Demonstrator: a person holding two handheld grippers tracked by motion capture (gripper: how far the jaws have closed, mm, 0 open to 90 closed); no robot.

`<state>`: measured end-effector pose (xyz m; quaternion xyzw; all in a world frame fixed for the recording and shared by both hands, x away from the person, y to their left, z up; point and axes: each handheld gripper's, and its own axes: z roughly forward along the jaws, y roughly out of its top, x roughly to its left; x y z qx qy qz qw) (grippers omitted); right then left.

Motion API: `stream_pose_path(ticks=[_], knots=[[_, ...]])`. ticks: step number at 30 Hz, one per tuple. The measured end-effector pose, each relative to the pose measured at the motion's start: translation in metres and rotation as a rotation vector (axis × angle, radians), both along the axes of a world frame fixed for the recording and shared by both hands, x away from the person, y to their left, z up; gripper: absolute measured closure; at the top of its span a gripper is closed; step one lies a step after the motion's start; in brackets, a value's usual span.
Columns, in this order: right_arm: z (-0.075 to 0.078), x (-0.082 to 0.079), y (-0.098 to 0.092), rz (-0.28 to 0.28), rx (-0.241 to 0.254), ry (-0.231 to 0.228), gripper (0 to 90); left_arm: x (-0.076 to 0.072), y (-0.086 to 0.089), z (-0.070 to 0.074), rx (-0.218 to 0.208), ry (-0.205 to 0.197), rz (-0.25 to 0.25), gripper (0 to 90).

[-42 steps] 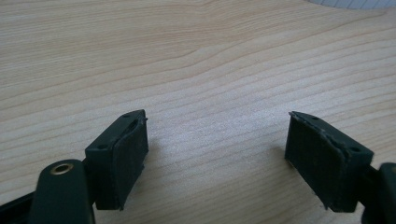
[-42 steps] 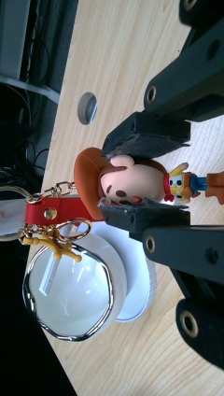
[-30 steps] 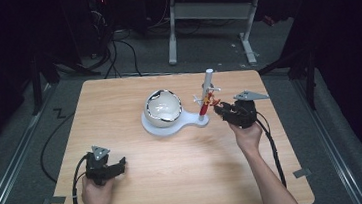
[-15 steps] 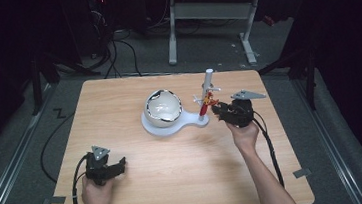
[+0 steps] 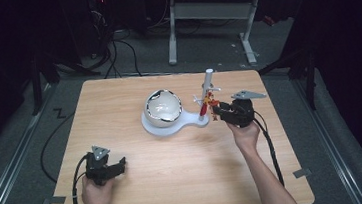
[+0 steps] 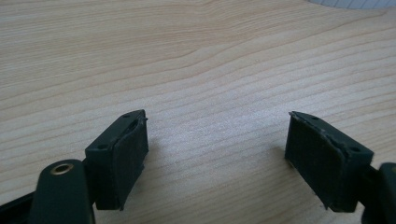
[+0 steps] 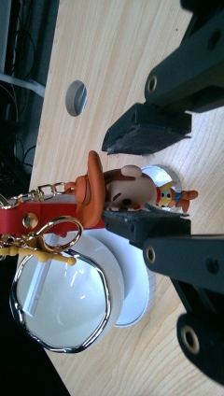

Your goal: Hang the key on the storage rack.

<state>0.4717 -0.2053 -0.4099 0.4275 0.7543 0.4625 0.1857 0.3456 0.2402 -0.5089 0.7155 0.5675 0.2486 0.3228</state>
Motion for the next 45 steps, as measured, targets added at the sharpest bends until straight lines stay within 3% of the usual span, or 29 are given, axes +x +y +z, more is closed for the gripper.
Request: stream_pose_path(ticks=[9,39,45], knots=[[0.007,-0.011,-0.012,-0.010,0.026,-0.015,52.6,0.000,0.000,0.000,0.000,0.000,0.000,21.7],[0.004,-0.043,-0.049,-0.026,0.067,-0.021,53.5,0.000,0.000,0.000,0.001,0.000,0.000,21.6],[0.003,-0.048,-0.051,-0.035,0.028,-0.028,52.1,0.000,0.000,0.000,0.001,-0.001,0.001,21.6]])
